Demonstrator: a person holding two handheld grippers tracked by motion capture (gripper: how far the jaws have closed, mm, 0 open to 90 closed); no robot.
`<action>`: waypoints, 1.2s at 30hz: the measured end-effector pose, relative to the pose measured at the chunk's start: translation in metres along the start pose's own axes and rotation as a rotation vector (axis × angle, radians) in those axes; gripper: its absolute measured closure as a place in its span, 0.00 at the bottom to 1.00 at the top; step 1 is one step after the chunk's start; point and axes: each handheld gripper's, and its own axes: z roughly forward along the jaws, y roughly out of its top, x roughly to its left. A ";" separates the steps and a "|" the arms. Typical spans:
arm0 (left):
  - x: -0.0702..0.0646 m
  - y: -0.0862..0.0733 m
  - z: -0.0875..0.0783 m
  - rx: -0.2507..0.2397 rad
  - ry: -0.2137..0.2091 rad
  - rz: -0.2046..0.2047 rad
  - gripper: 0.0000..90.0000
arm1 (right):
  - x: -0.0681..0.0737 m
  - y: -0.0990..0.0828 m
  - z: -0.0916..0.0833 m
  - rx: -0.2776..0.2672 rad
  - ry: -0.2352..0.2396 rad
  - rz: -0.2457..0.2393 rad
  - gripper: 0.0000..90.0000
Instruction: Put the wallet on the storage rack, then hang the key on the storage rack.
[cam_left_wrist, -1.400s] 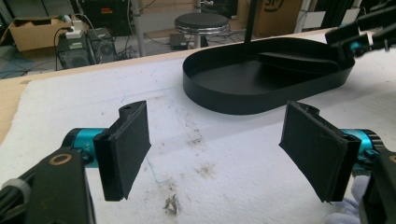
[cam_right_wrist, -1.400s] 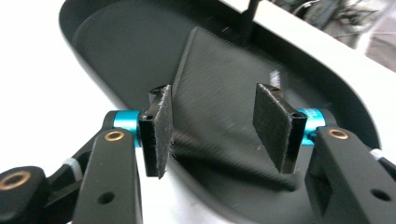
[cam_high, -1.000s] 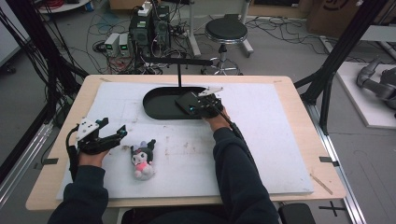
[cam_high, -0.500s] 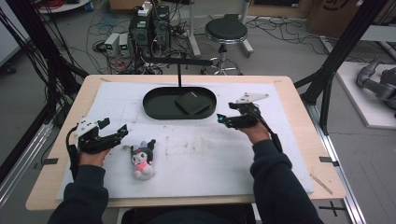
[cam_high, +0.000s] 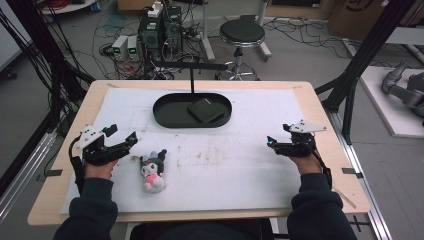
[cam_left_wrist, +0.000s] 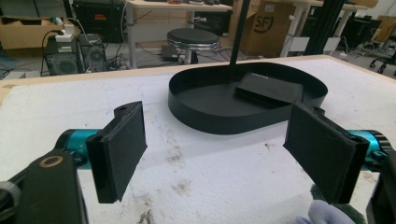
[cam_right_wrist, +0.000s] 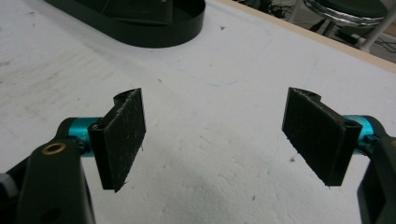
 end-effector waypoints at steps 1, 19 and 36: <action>0.000 0.000 0.000 0.006 0.000 0.004 0.23 | 0.000 0.000 0.000 0.004 -0.001 -0.004 0.24; -0.023 0.007 -0.001 0.084 -0.067 -0.029 0.24 | -0.004 -0.004 -0.013 -0.029 0.005 0.048 0.24; -0.074 -0.020 -0.003 0.412 -0.070 -0.066 0.24 | 0.004 -0.003 -0.008 -0.020 0.038 -0.002 0.25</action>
